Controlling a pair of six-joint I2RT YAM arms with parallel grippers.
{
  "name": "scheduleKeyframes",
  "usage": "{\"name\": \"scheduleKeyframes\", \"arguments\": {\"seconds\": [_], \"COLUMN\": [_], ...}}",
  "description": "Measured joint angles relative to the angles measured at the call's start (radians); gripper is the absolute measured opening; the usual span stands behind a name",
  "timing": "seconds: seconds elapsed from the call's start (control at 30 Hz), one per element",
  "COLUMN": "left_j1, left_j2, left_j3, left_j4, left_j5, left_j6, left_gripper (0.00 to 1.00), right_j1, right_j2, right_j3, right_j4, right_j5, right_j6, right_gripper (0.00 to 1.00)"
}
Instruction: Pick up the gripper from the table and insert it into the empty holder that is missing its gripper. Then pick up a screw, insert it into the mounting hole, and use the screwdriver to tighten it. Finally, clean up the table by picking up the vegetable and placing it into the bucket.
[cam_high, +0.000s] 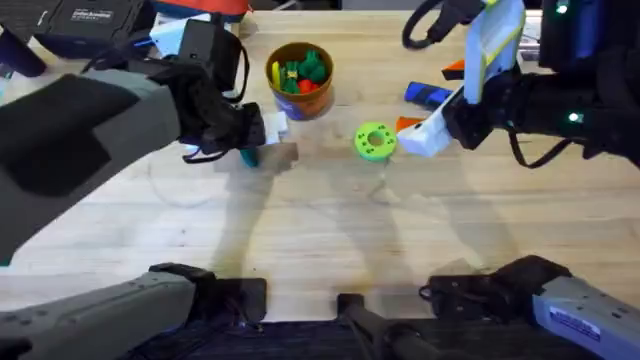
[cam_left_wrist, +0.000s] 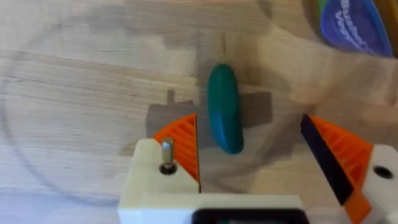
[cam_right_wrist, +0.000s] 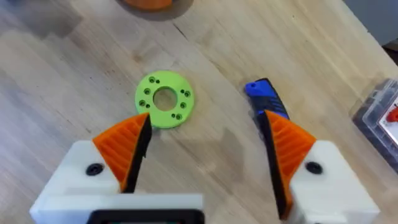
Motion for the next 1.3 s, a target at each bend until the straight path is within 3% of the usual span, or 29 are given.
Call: {"name": "scheduleKeyframes", "arguments": {"seconds": [0.1, 0.4, 1.0, 1.03, 1.13, 1.2, 1.3], "left_j1": [0.0, 0.001, 0.001, 0.001, 0.003, 0.003, 0.003], "left_j2": [0.028, 0.083, 0.138, 0.142, 0.142, 0.142, 0.142], "left_j3": [0.0, 0.0, 0.001, 0.001, 0.002, 0.002, 0.01], "left_j4": [0.04, 0.024, 0.01, 0.009, 0.008, 0.008, -0.004], "left_j5": [-0.005, -0.065, -0.095, -0.105, -0.111, -0.111, -0.111], "left_j6": [-0.062, -0.22, -0.259, -0.264, -0.278, -0.28, -0.284], "left_gripper": [0.986, 0.986, 0.963, 0.913, 0.569, 0.39, 0.17], "right_j1": [0.0, 0.0, 0.0, 0.0, 0.0, 0.0, 0.0], "right_j2": [0.0, 0.029, 0.029, 0.029, 0.029, 0.029, 0.029], "right_j3": [0.0, 0.0, 0.0, 0.0, 0.0, 0.0, 0.0], "right_j4": [0.0, 0.0, 0.0, 0.0, 0.0, 0.0, 0.0], "right_j5": [0.0, 0.0, 0.0, 0.0, 0.0, 0.0, 0.0], "right_j6": [0.0, 0.0, -0.001, -0.001, -0.001, -0.001, 0.0], "right_gripper": [0.994, 0.994, 0.994, 0.994, 0.994, 0.994, 0.994]}}
